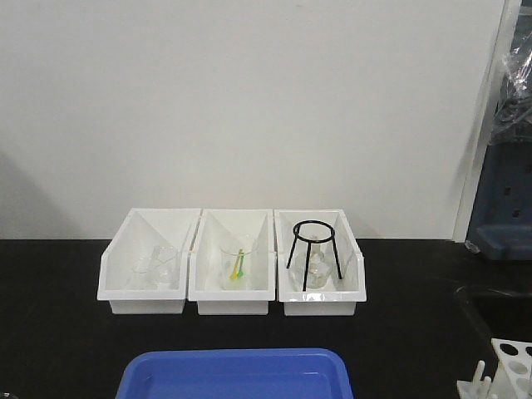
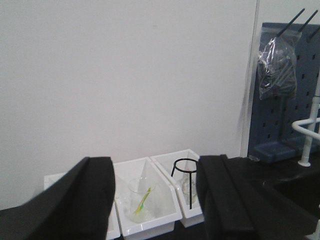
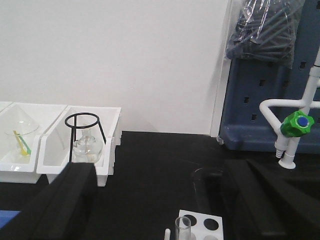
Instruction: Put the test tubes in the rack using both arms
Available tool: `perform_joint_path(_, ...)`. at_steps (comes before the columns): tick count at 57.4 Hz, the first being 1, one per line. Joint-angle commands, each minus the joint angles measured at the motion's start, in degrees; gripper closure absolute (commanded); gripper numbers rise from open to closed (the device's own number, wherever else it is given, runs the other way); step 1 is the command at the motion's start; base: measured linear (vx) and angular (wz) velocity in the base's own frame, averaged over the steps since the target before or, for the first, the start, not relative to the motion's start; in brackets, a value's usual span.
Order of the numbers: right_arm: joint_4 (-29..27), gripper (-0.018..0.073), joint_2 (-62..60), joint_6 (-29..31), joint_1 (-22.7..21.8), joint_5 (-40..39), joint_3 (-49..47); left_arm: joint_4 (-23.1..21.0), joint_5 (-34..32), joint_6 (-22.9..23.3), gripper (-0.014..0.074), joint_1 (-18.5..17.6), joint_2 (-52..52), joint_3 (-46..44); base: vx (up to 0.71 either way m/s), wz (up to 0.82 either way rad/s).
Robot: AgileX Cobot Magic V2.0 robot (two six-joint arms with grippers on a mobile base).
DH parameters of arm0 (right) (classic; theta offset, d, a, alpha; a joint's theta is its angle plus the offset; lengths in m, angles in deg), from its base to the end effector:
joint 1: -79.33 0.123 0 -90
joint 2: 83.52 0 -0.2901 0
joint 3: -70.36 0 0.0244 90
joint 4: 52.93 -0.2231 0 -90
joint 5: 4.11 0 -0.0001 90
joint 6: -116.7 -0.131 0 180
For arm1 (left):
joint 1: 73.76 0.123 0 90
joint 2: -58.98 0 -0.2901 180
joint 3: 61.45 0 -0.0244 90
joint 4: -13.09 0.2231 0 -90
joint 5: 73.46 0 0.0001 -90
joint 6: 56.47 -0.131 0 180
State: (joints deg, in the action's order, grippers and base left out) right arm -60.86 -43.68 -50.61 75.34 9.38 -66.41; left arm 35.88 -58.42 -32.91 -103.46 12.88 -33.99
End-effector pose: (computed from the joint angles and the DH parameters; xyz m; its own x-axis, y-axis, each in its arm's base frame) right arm 0.1259 -0.0045 0.3452 -0.1147 -0.0789 -0.9903 0.0278 0.9962 -0.0826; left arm 0.1248 -0.0560 0.4242 0.0278 -0.0454 -0.9986 0.4066 0.9131 -0.0301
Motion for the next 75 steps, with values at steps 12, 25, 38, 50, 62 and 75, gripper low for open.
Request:
perform_joint_path(12, 0.1, -0.0004, 0.1, 0.0, 0.0, -4.5, -2.0, 1.1, -4.0, -1.2, 0.0414, 4.5, 3.4, 1.7, 0.0, 0.0)
perform_joint_path(25, 0.1, -0.0004, 0.1, 0.0, 0.0, -4.5, -2.0, 0.3, -10.2, -1.4, 0.0603, 16.5, 16.1, 19.2, 0.0, 0.0)
perform_joint_path(38, 0.1, -0.0004, 0.1, 0.0, 0.0, -4.5, -2.0, -15.1, -9.2, -14.9, 0.06, 25.5, 29.0, 34.3, 0.0, 0.0)
perform_joint_path(50, 0.1, -0.0004, 0.1, 0.0, 0.0, -4.5, -2.0, -20.5, -12.3, -19.1, 0.06, 29.6, 36.4, 46.0, 0.0, 0.0)
perform_joint_path(62, 0.1, -0.0004, 0.1, 0.0, 0.0, -4.6, -2.0, -22.1, -10.6, -18.7, 0.06, 29.8, 39.4, 49.7, 0.0, 0.0)
perform_joint_path(75, 0.1, -0.0004, 0.1, 0.0, 0.0, -4.5, -2.0, -22.1, -10.4, -18.7, 0.06, 29.9, 39.4, 50.0, 0.0, 0.0)
